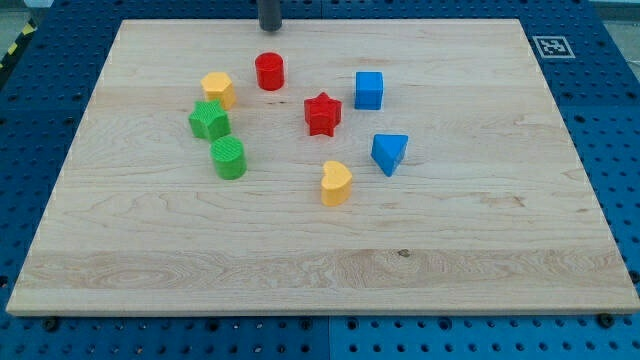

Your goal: Place the red blocks parallel to each other

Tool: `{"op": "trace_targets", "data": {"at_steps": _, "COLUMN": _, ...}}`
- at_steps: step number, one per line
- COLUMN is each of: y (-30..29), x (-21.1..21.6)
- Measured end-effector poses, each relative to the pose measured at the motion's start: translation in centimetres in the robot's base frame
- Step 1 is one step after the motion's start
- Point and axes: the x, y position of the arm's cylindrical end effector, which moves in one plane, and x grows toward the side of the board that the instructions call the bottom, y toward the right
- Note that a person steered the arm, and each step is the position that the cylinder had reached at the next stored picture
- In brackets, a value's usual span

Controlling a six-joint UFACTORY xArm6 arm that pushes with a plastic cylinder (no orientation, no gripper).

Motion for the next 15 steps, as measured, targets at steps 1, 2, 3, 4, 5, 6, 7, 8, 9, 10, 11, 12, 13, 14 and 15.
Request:
{"op": "trace_targets", "data": {"at_steps": 1, "y": 0.0, "x": 0.4}}
{"op": "trace_targets", "data": {"at_steps": 2, "y": 0.1, "x": 4.3}}
{"op": "trace_targets", "data": {"at_steps": 3, "y": 0.4, "x": 7.6}}
{"op": "trace_targets", "data": {"at_steps": 4, "y": 0.7, "x": 9.0}}
{"op": "trace_targets", "data": {"at_steps": 5, "y": 0.8, "x": 10.7}}
{"op": "trace_targets", "data": {"at_steps": 6, "y": 0.8, "x": 13.0}}
{"op": "trace_targets", "data": {"at_steps": 7, "y": 1.8, "x": 14.0}}
{"op": "trace_targets", "data": {"at_steps": 8, "y": 2.5, "x": 16.2}}
{"op": "trace_targets", "data": {"at_steps": 9, "y": 3.0, "x": 18.0}}
{"op": "trace_targets", "data": {"at_steps": 10, "y": 4.5, "x": 18.4}}
{"op": "trace_targets", "data": {"at_steps": 11, "y": 7.5, "x": 18.4}}
{"op": "trace_targets", "data": {"at_steps": 12, "y": 11.0, "x": 18.4}}
{"op": "trace_targets", "data": {"at_steps": 13, "y": 13.0, "x": 18.4}}
{"op": "trace_targets", "data": {"at_steps": 14, "y": 13.3, "x": 18.4}}
{"op": "trace_targets", "data": {"at_steps": 15, "y": 15.4, "x": 18.4}}
